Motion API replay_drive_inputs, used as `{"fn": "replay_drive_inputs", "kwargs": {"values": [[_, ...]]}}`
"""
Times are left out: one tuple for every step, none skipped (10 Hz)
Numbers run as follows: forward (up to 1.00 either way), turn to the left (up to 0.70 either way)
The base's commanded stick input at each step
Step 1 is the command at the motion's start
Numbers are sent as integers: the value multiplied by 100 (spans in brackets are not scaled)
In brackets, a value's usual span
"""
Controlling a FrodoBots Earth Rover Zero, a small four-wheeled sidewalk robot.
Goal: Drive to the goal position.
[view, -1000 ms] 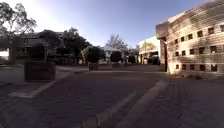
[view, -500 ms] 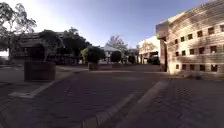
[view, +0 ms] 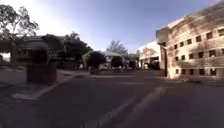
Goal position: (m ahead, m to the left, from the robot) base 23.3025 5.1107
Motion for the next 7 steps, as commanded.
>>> {"fn": "replay_drive_inputs", "kwargs": {"values": [[85, 0], [85, 0], [85, 0], [85, 0], [85, 0], [85, 0], [85, 0]]}}
